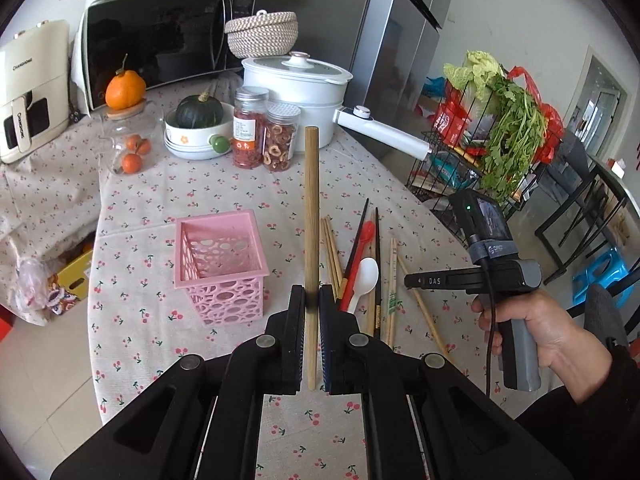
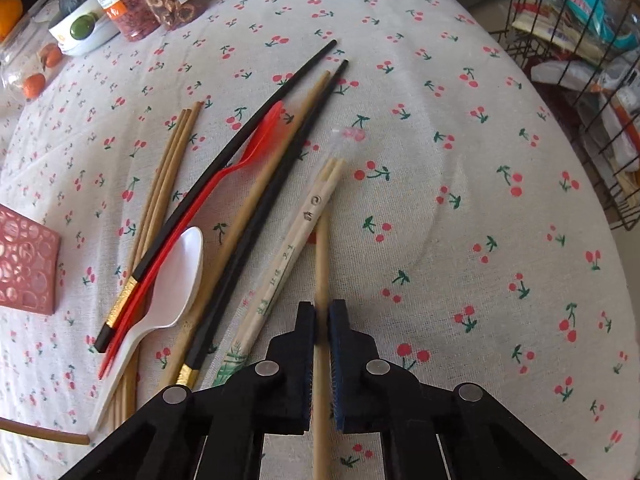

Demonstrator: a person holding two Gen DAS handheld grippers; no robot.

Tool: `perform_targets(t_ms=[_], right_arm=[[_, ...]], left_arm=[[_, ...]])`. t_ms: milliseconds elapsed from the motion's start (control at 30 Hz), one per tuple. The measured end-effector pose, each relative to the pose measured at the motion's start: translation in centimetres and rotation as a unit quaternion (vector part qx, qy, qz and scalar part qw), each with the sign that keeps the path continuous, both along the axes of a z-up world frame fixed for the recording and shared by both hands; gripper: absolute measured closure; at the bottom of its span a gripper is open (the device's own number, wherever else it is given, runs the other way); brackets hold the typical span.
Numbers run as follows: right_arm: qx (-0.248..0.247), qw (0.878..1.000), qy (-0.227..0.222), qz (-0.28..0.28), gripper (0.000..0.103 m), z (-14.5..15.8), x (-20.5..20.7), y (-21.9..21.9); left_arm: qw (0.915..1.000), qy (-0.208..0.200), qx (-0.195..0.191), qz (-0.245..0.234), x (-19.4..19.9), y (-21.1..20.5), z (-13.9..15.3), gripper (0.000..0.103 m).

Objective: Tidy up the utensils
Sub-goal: 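Grasp a bamboo chopstick with the left tool while the right tool grasps another, then lift both chopsticks over the pink basket and release them inside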

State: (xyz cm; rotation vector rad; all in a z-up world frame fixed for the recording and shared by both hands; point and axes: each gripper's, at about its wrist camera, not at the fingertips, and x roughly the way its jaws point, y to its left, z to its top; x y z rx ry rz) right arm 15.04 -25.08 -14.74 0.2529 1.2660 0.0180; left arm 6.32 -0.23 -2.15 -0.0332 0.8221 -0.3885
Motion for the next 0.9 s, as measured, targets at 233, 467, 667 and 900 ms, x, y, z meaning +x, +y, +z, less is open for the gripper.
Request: perform_targets(t_ms=[233, 467, 667, 900], right_arm=[[0.028, 0.996, -0.077, -0.015, 0.098, 5.0, -3.2, -1.6], [0.02, 0.978, -0.209, 0.016, 0.098, 12.4, -7.2, 0.0], [0.042, 0.951, -0.305, 0.035, 0.098, 16.9, -8.8, 1.8], [0.098, 0.907, -0.409, 0.022, 0.097, 20.8, -8.5, 4.2]], left_arm=[[0.9983, -0.053, -0.022, 0.013, -2.0, 2.4, 3.1, 0.096], [0.9884, -0.143, -0.034, 0.038, -3.5, 4.5, 7.4, 0.096], [0.9768, -0.199, -0.039, 0.07, -2.5, 5.9, 9.0, 0.096], [0.9763, -0.195, -0.03, 0.089, 0.6, 6.5, 8.3, 0.096]])
